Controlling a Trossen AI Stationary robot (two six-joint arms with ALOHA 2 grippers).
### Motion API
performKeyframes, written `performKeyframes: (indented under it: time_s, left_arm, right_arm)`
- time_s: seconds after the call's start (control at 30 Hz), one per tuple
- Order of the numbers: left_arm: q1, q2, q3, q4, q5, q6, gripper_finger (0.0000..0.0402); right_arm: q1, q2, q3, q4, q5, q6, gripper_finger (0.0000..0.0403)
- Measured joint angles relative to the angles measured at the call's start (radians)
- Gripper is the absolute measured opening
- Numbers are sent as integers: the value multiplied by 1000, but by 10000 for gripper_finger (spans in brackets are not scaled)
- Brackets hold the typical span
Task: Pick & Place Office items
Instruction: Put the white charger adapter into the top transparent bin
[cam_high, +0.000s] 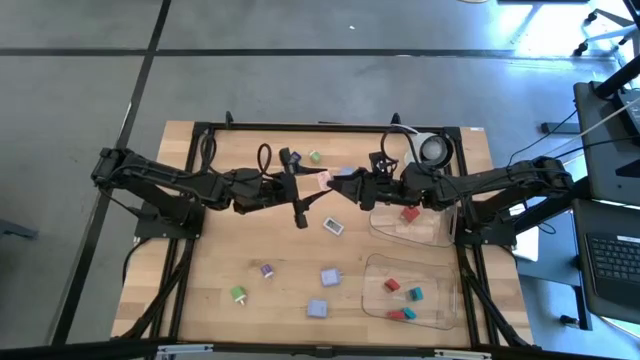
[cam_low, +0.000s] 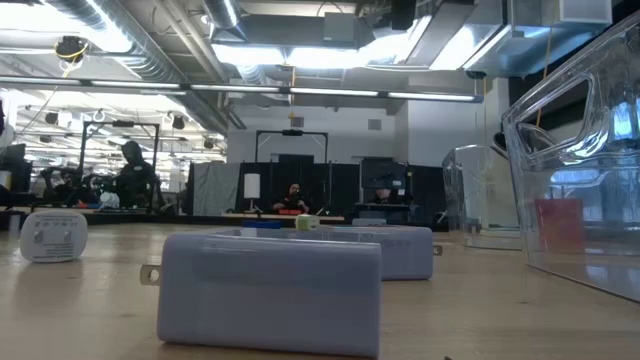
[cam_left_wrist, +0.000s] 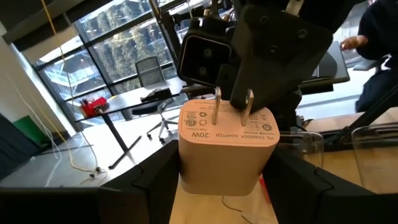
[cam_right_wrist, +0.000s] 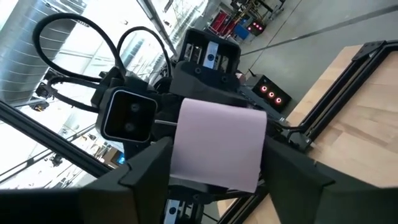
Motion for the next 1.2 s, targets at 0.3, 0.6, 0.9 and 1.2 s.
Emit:
performKeyframes:
  time_s: [0.3,0.6,0.9,1.2]
  left_arm:
    - [0,0,0,17,14,64,201]
    - [-7,0,0,18,7,52,223]
    - [-40,0,0,16,-139,14,262]
    - [-86,0,0,-87,-413,-136,278]
  right_arm:
    - [0,-1,0,3,0,4,197]
    - [0,-1,0,1,-4,2,198]
    - [-35,-3,0,-18,-11,-5,198]
    - [-102,-98,0,-241,41,-38,196]
